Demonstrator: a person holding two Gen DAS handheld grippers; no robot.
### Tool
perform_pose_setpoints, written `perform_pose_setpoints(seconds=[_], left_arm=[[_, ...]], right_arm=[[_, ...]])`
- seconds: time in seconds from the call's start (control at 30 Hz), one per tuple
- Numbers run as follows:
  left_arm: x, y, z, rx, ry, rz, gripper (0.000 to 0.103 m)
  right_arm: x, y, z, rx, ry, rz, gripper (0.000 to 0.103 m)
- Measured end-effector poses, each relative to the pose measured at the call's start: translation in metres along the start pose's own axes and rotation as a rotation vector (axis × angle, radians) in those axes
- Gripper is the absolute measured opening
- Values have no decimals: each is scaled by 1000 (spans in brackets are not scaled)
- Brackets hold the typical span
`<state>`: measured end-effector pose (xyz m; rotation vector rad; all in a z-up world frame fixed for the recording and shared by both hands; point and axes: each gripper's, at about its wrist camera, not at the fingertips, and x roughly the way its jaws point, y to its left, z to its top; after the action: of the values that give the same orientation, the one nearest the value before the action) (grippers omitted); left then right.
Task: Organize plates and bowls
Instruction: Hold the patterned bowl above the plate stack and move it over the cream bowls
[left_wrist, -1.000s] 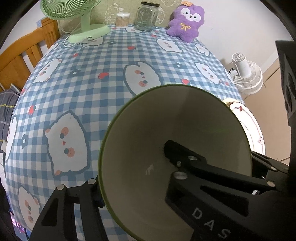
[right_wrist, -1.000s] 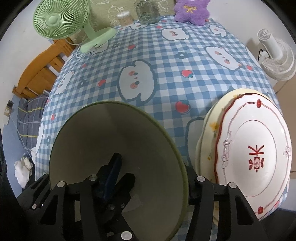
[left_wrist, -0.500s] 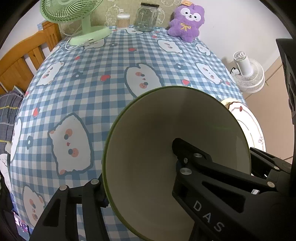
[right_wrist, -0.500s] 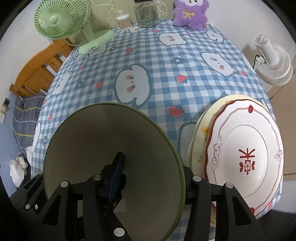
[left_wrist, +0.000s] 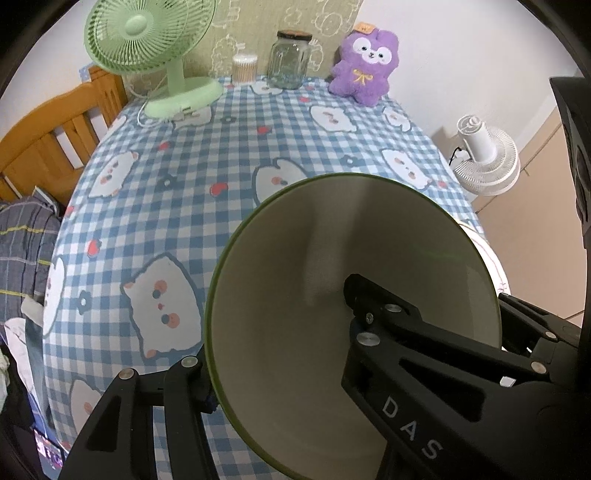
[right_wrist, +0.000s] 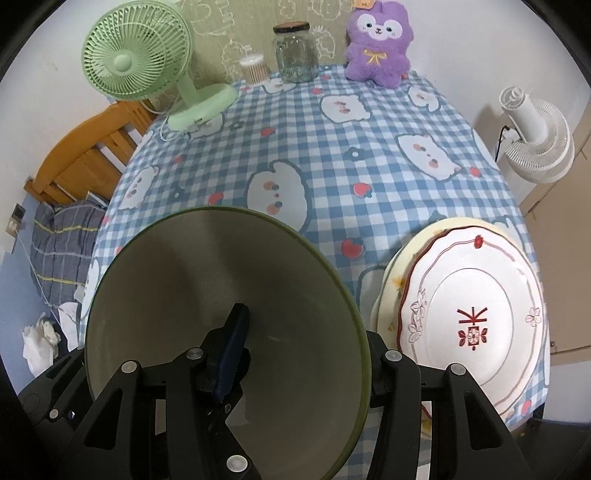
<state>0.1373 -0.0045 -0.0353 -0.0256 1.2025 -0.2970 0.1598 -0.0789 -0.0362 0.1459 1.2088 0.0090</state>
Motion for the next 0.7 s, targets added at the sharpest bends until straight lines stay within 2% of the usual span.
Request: perform_pose_setpoints(seconds=[0.37,0.7], left_arm=[[-24,-18,3,29,-48,-6,59],[-23,-54,9,-9,-56,-1,58]], right_arm=[[-34,-10,0,7,-61,-6,54],[-46,-43,9,-31,-65,-1,54]])
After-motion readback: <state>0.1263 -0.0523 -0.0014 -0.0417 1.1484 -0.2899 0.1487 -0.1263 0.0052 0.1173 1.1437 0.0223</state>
